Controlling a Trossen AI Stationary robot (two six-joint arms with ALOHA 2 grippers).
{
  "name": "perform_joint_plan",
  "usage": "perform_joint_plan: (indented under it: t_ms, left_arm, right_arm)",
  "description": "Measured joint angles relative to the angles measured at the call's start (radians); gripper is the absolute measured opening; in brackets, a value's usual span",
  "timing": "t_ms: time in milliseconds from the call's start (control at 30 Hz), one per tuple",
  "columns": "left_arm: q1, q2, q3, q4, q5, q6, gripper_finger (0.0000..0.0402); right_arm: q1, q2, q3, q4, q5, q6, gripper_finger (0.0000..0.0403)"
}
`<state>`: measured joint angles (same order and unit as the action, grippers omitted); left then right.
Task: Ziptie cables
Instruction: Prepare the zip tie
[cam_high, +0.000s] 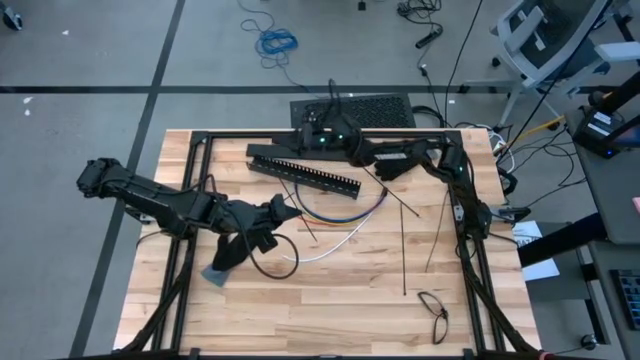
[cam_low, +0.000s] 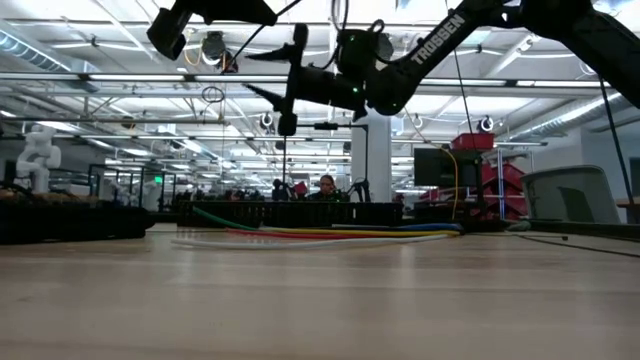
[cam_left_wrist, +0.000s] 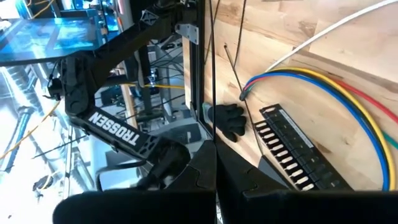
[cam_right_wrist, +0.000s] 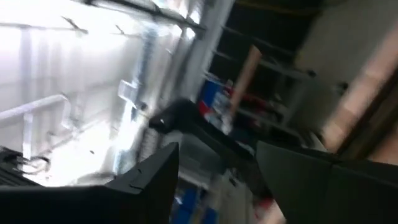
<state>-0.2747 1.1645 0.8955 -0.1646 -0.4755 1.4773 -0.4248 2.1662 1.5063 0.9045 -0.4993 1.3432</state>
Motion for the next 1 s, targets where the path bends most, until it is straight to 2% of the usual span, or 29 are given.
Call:
perform_joint_plan:
  t_ms: [167, 400, 867, 1000]
  left_arm:
    - [0.000, 0.000, 0.000, -0.001, 0.000, 0.003, 0.0000]
    - [0.026, 0.000, 0.000, -0.002, 0.000, 0.003, 0.0000]
    - [0.037, 0.000, -0.001, 0.040, 0.056, -0.005, 0.0000]
    - [0.037, 0.000, -0.001, 0.050, 0.055, -0.005, 0.0000]
  right_arm:
    - [0.015, 0.000, 0.000, -0.103, -0.026, -0.011, 0.0197]
    - [0.044, -0.003, 0.000, 0.002, -0.029, 0.062, 0.0193]
    - [0.077, -0.003, 0.000, 0.004, 0.005, 0.075, 0.0193]
    - [0.078, -0.003, 0.000, 0.004, -0.001, 0.076, 0.0178]
